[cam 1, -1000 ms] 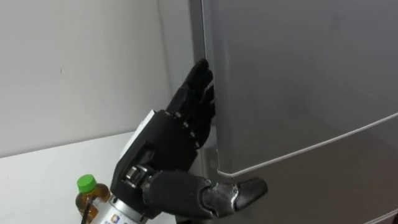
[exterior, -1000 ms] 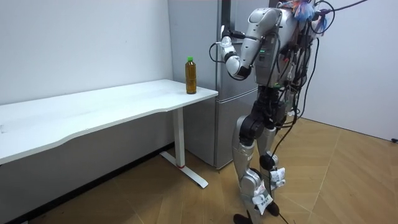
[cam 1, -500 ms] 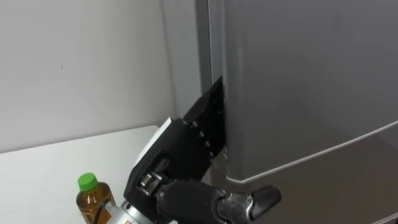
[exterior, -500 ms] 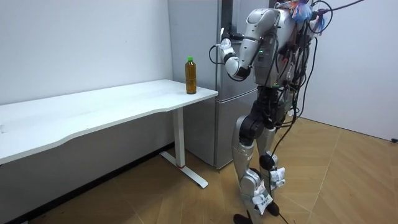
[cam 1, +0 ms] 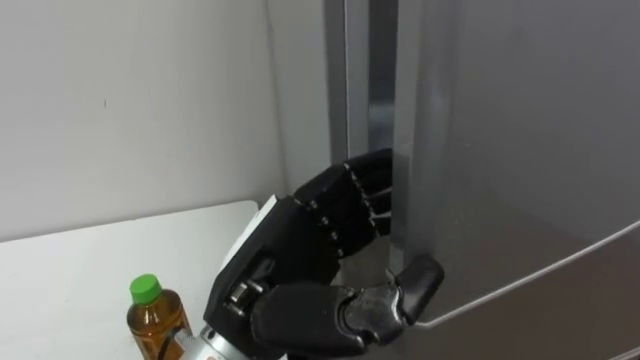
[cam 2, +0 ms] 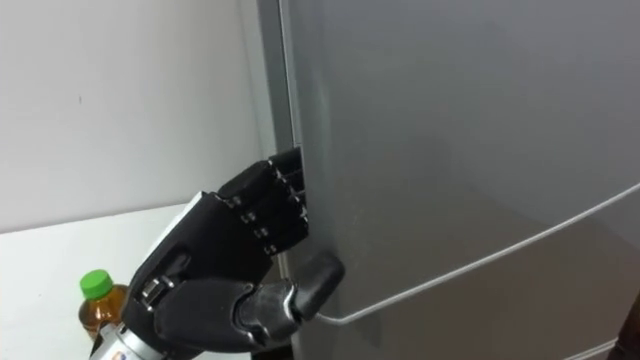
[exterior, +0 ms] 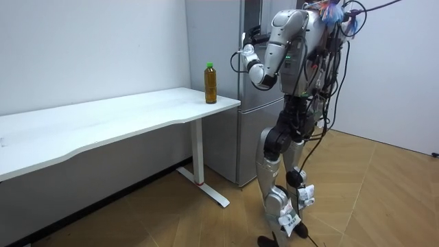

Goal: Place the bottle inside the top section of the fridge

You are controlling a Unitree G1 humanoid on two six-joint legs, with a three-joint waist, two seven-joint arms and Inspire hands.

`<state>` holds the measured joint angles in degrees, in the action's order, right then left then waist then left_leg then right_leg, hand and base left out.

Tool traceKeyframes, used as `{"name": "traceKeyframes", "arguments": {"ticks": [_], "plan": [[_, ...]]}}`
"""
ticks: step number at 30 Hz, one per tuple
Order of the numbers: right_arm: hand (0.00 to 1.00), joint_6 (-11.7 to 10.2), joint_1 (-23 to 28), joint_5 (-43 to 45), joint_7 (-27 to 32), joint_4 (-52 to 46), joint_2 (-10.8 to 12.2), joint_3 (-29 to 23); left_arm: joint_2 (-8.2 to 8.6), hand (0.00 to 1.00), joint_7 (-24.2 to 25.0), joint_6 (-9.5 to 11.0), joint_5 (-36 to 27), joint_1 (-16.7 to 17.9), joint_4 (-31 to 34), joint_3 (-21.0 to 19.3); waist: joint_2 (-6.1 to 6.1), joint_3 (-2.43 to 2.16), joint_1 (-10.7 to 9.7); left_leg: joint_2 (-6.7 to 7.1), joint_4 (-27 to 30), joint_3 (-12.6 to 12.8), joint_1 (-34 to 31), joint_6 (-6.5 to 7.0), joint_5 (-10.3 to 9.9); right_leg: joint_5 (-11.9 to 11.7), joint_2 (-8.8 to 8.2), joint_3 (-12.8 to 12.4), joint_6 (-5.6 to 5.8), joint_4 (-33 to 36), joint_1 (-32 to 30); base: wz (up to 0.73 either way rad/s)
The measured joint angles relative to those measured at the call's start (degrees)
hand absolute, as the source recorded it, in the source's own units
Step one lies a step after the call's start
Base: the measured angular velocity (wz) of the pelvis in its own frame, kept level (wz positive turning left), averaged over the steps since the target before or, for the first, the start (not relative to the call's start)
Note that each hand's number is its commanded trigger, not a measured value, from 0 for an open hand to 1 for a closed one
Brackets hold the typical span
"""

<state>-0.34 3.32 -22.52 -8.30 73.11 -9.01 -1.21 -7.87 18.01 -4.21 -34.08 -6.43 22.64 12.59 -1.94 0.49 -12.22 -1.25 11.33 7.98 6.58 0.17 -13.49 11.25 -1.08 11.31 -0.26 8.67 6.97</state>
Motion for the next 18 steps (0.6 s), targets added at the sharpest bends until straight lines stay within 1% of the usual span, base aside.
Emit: {"name": "traceKeyframes", "arguments": {"ticks": [3,5,6,7,11,12,15,18], "plan": [[0.0,0.1,0.0,-0.2,0.0,0.0,0.0,0.0,0.22,0.71,-0.1,0.2,-0.2,0.0,-0.3,-0.1,-0.12,-0.08,0.0,-0.02,0.0,0.0,0.0,0.0,0.0,0.0,0.01,0.0,0.0,0.0,0.0,0.0],[0.0,0.1,0.0,-0.2,0.0,0.0,0.0,0.0,0.24,0.51,-0.1,0.2,-0.2,0.0,-0.3,-0.1,-0.13,-0.08,0.0,-0.02,0.0,0.0,0.0,0.0,0.0,0.0,0.02,0.0,0.0,0.0,0.0,0.0],[0.0,0.1,0.0,-0.2,0.0,0.0,0.0,0.0,0.26,0.07,-0.1,0.2,-0.2,0.0,-0.3,0.1,-0.12,-0.07,-0.1,-0.03,0.0,0.0,0.0,0.0,0.0,0.0,0.02,0.0,0.0,0.1,0.0,0.0],[0.0,0.2,0.0,-0.2,0.0,0.0,0.0,0.0,0.33,0.0,0.0,0.2,-0.2,0.0,-0.3,0.3,-0.11,-0.06,-0.1,-0.03,0.0,0.0,0.0,0.0,0.0,0.0,0.03,-0.1,0.0,0.1,0.0,0.0],[0.0,0.2,0.0,-0.2,0.0,0.0,-0.1,0.0,0.2,0.0,1.0,0.2,-0.6,0.0,-0.3,1.3,-0.08,-0.03,-0.2,-0.04,0.0,0.0,0.0,0.0,0.0,0.0,0.04,-0.1,-0.01,0.1,0.0,0.0],[0.0,0.3,0.0,-0.2,0.0,0.0,-0.2,0.0,-0.06,0.0,1.3,-0.1,-0.7,0.0,-0.3,2.0,-0.08,0.01,-0.2,-0.04,0.0,0.0,0.0,0.0,0.0,0.0,0.03,-0.1,-0.01,0.1,0.0,0.0],[0.0,0.3,0.0,-0.2,0.0,0.0,-0.2,0.0,-0.58,0.0,2.7,-0.1,-0.8,0.0,-0.3,2.8,-0.04,0.07,-0.1,-0.04,0.0,0.1,0.1,0.0,0.0,0.0,0.02,-0.1,-0.01,0.1,0.0,0.0],[0.0,0.4,0.1,-0.2,-0.3,0.0,-0.3,0.0,-0.64,0.0,4.1,-0.3,-0.9,0.0,-0.3,3.3,-0.14,0.08,-0.1,-0.07,0.0,0.7,0.1,0.0,0.0,0.0,0.01,-0.4,0.01,0.0,-0.1,-0.03]]}}
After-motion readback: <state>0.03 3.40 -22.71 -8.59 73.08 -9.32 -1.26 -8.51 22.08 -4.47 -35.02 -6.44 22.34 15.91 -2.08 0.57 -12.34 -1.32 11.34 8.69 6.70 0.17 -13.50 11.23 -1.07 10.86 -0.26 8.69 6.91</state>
